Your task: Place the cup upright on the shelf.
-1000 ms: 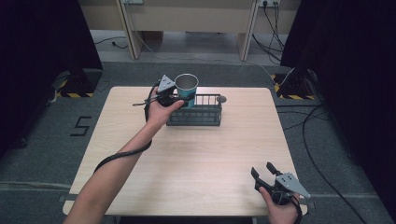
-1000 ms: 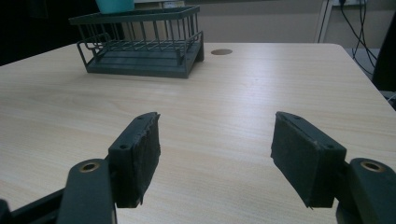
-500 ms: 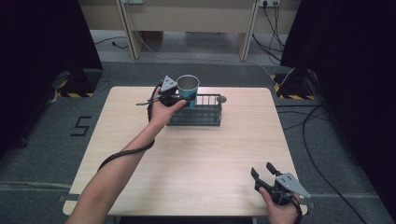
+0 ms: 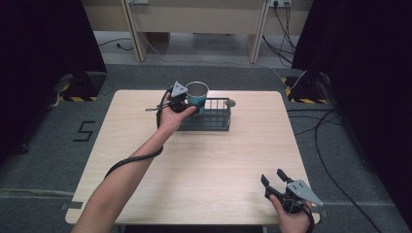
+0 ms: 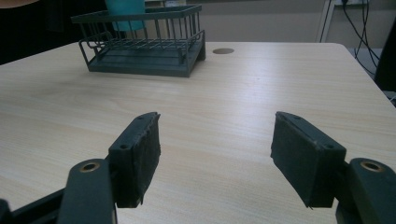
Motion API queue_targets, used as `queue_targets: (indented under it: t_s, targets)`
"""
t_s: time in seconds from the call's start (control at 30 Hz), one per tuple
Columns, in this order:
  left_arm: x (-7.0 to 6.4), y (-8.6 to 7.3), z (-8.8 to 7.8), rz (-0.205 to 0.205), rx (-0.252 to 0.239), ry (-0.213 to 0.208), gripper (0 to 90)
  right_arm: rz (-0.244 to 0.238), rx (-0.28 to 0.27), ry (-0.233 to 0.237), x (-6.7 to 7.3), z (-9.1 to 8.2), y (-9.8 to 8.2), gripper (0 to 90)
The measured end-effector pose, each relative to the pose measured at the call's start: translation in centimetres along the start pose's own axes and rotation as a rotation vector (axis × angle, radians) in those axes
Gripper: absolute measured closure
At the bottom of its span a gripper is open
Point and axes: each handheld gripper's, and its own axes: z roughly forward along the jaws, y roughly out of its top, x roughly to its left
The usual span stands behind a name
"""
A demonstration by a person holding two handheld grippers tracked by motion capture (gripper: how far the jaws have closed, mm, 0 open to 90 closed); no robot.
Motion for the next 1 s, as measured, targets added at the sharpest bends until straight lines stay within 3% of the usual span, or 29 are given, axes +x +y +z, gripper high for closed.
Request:
queue_targets:
  t_s: [1.0]
  targets:
    - [-0.1,-1.5,0.8,-0.024,0.046,0.006,15.4,-0.001,0.005,0.003,0.0,0.0,-0.1,33.2]
